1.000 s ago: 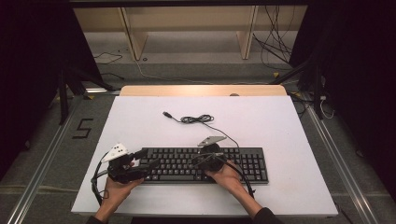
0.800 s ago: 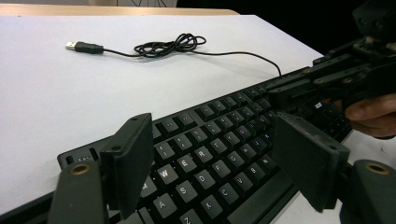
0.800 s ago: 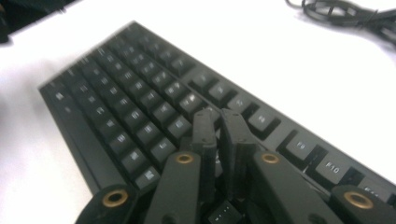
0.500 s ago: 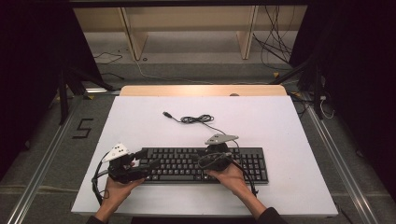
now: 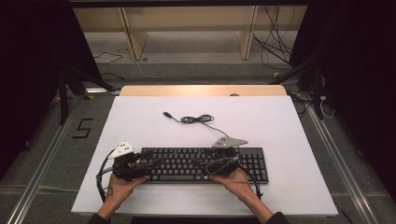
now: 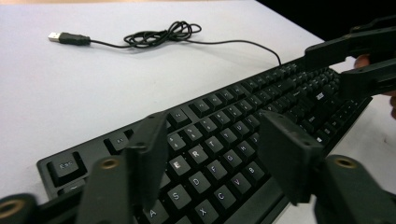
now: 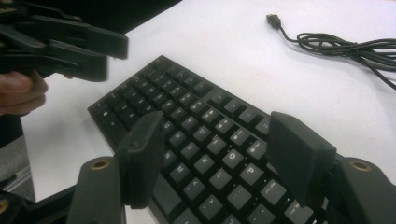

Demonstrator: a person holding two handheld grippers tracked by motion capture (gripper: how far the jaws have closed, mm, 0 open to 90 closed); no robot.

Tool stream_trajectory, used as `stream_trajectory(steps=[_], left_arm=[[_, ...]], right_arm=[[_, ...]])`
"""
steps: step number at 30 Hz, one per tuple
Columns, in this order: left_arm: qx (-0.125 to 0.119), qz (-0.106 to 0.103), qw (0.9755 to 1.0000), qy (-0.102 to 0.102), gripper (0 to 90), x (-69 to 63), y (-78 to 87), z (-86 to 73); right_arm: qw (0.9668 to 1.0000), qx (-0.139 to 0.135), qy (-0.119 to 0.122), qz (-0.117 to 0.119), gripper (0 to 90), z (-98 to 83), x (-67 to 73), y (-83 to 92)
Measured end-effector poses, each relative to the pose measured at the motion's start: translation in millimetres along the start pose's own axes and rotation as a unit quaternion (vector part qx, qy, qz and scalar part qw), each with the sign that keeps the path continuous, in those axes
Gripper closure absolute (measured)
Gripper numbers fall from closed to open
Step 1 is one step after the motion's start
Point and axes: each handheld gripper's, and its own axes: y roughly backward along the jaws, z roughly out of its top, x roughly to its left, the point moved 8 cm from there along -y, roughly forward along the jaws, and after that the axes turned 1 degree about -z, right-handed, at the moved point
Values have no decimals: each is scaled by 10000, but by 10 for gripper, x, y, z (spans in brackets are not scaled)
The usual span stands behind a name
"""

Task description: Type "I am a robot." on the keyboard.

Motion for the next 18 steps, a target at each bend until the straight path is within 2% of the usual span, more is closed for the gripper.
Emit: stream_trajectory(steps=[5,12,18], left_arm=[[241,-68,9996,-130,574,-49,-98,-7],[606,-186,9976,-265,738,-124,-275,-30],[827,-211,9959,-311,829,-120,-395,-38]], right_arm=[[10000,-2,-28,24,364,-48,11,42],[10000,-12,-4,60,339,-80,52,80],[10000,-31,5,94,333,-108,77,110]])
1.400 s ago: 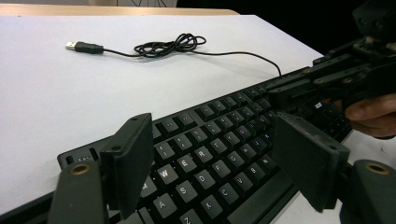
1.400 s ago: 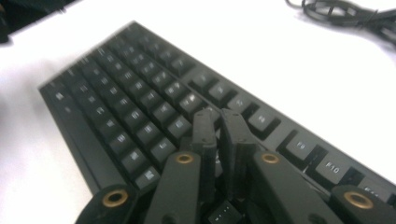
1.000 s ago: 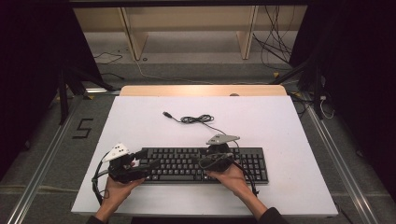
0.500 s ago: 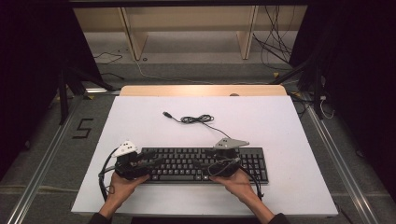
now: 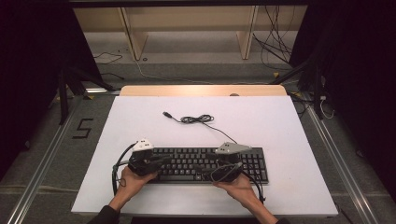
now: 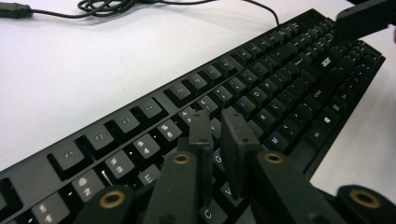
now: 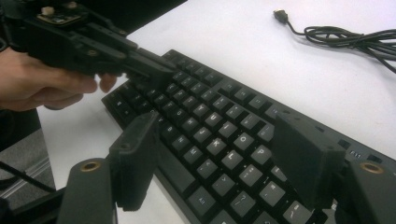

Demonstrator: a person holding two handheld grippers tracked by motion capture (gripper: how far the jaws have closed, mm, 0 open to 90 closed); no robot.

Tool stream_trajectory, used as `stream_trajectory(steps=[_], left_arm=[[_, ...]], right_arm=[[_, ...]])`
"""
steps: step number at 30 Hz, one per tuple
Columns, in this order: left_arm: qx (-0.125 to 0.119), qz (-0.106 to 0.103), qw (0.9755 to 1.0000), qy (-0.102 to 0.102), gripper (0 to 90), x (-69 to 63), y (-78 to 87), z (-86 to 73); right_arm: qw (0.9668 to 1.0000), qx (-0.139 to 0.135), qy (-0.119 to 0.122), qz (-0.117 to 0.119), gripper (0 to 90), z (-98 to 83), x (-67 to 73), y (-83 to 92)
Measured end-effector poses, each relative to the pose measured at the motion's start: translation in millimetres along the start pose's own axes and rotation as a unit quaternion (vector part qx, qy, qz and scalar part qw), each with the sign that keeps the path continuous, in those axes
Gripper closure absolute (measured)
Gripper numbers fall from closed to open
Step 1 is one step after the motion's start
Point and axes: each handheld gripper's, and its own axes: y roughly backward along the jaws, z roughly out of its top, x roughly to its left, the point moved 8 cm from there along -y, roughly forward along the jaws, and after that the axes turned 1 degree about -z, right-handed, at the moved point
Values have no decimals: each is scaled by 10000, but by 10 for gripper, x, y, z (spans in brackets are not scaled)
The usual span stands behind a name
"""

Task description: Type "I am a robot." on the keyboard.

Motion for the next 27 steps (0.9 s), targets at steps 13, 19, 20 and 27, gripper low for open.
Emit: stream_trajectory(steps=[13,19,20,27], left_arm=[[287,44,9996,-11,888,25,-172,-6],[391,79,9992,-9,888,41,-208,-36],[410,92,9991,-16,889,45,-212,-42],[496,174,9986,8,890,67,-259,-90]], right_arm=[[10000,-9,16,40,309,-26,33,23],[10000,-39,31,51,304,-21,49,29],[10000,-43,35,52,304,-21,50,30],[10000,-43,51,63,304,-21,62,33]])
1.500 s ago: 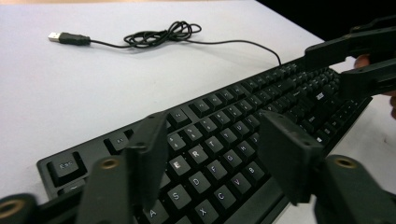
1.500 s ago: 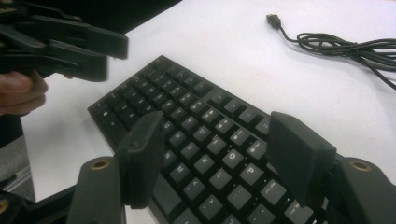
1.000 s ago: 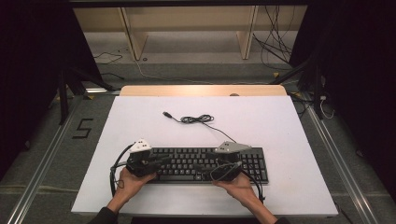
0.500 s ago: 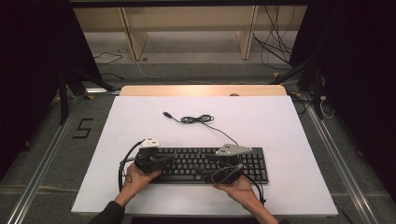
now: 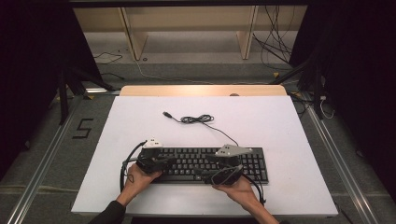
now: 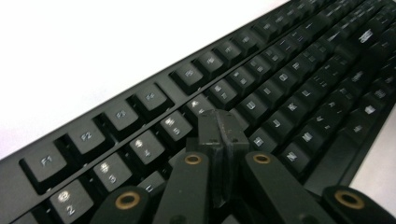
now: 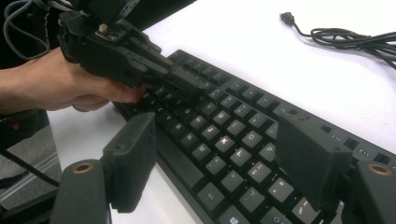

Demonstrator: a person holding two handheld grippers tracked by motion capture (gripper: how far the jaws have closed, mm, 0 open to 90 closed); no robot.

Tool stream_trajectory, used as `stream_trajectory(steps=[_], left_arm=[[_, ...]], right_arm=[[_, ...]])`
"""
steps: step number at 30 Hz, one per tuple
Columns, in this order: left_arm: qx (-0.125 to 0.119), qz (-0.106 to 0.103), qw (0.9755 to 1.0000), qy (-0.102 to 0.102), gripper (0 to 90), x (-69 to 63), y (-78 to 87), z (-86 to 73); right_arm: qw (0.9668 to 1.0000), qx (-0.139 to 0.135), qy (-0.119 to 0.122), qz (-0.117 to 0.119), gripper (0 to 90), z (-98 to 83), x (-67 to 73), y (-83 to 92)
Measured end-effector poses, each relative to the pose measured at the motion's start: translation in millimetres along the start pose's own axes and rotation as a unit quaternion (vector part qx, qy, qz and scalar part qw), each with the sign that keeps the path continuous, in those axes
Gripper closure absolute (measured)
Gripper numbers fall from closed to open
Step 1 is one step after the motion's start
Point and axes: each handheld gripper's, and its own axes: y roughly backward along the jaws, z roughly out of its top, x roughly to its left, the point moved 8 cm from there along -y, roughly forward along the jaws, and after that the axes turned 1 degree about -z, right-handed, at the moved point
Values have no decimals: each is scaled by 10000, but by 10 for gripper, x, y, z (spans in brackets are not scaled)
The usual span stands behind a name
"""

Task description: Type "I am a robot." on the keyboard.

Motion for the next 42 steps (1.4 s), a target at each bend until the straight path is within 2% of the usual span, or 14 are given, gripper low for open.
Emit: stream_trajectory(steps=[6,12,18,30,34,42], left_arm=[[3,-106,9999,127,891,16,-2,-4],[-2,-46,10000,-54,888,6,22,2],[-241,-62,9997,-5,832,8,114,60],[-665,-275,9973,133,691,11,319,116],[-851,-360,9956,160,628,-21,387,139],[-1094,-361,9931,217,476,-37,490,145]], right_arm=[[10000,1,6,-4,304,-1,0,0],[10000,-12,5,-2,304,4,3,1],[10000,-19,-2,-11,304,2,-5,0],[10000,-21,-6,-14,304,-2,-12,-6],[10000,-13,-1,-16,304,-6,-13,-8],[10000,-11,5,-30,304,-9,-24,-14]])
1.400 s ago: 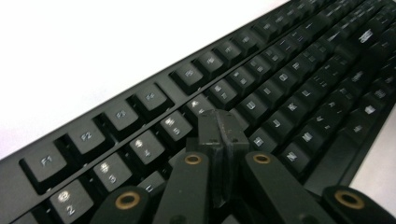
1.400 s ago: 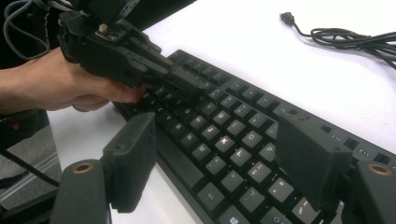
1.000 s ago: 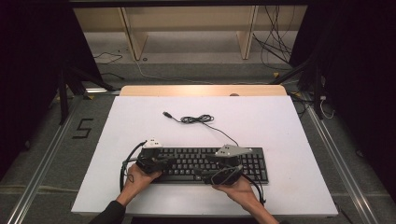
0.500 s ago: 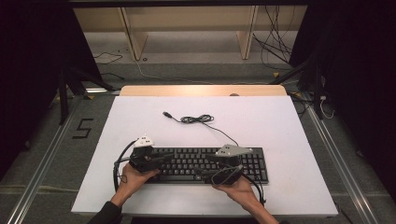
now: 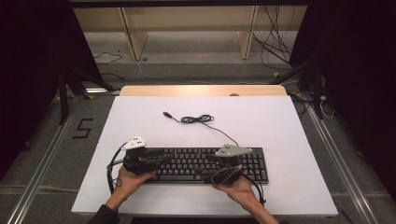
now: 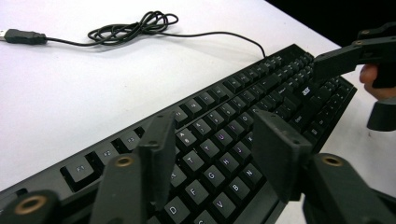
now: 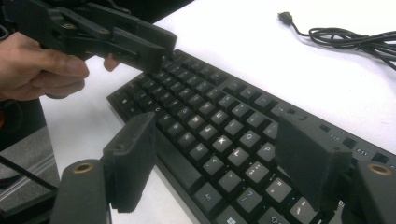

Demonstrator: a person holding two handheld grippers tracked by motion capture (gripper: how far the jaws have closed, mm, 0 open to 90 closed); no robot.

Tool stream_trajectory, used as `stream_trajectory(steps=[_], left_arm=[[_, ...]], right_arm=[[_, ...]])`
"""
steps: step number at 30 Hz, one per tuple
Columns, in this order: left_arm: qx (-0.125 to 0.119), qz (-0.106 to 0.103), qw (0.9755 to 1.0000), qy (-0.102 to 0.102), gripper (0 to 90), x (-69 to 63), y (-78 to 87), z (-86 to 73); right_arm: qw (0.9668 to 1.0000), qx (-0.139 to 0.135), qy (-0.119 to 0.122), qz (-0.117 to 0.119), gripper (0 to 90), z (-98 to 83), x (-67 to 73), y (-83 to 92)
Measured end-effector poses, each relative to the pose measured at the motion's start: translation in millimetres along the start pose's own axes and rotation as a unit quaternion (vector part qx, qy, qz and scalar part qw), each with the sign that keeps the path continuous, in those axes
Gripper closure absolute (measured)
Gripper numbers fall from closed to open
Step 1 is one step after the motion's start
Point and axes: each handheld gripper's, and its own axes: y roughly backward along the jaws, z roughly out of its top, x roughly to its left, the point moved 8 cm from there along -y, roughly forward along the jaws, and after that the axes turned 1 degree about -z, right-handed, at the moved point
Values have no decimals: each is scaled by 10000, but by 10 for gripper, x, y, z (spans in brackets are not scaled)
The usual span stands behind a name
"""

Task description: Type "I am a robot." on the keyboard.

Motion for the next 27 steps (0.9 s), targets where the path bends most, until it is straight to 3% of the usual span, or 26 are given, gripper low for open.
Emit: stream_trajectory(steps=[6,12,27], left_arm=[[-227,-12,9997,52,392,-2,109,-15],[-461,25,9989,107,362,-5,232,-27],[-545,68,9984,101,325,-25,332,-106]], right_arm=[[10000,36,-21,-40,307,-10,-29,-9],[9998,103,-34,-136,350,-32,-69,-23],[9988,444,68,-172,738,-139,-83,-122]])
